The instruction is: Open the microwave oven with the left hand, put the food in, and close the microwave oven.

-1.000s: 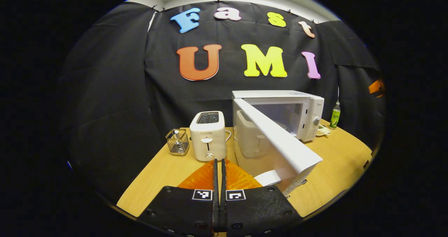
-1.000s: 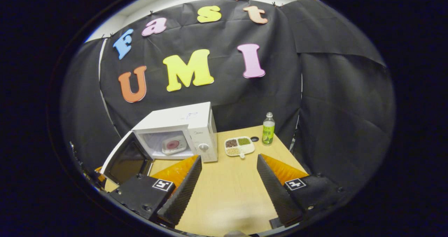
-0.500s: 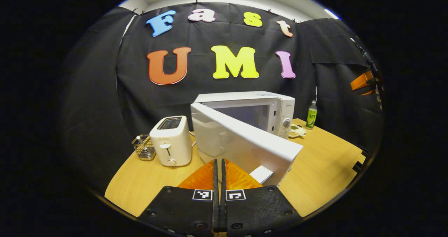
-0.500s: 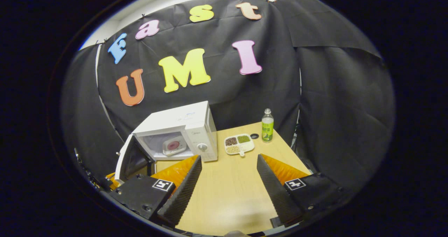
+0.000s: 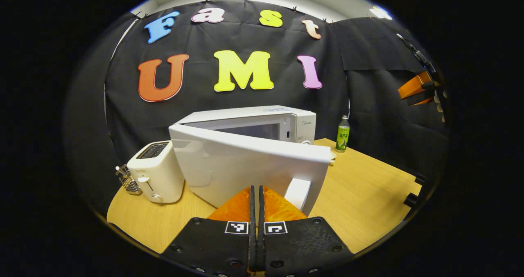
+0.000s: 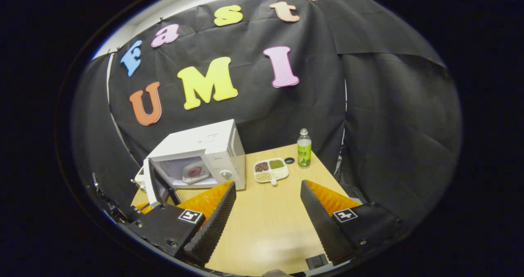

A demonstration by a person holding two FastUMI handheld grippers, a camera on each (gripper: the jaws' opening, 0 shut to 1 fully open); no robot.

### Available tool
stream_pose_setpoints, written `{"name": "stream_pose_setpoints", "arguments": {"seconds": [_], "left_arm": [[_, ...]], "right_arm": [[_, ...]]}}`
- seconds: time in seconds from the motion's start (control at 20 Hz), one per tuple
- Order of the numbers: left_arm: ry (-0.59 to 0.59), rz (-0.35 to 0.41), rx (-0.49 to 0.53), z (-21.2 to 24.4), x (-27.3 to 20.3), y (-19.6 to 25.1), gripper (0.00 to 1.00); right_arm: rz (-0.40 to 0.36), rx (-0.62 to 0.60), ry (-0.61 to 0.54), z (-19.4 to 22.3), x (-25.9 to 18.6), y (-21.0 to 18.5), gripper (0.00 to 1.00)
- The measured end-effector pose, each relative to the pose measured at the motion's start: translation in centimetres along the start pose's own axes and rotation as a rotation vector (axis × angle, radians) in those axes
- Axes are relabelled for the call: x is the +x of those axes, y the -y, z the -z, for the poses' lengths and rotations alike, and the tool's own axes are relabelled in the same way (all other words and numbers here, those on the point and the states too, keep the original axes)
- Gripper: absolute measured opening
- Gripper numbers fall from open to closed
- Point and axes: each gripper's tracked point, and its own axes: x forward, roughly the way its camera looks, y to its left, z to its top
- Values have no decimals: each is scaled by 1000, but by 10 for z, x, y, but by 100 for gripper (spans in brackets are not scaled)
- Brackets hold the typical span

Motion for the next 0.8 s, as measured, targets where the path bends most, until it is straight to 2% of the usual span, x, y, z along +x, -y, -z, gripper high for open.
{"name": "stream_pose_setpoints", "arguments": {"seconds": [0.05, 0.1, 0.15, 0.2, 0.8], "left_arm": [[6, 11, 4, -3, 6, 5, 0], [6, 20, 6, -4, 13, 10, 0], [7, 28, 8, -6, 19, 14, 0], [9, 35, 7, -7, 25, 18, 0], [-2, 38, 21, -22, 113, 46, 0]], "right_arm": [[2, 0, -1, -2, 1, 3, 100], [7, 0, -1, -3, 2, 8, 91], [9, 2, 0, -5, 4, 12, 91], [13, 5, 1, -7, 5, 15, 100], [24, 30, 5, -17, 17, 44, 100]]}}
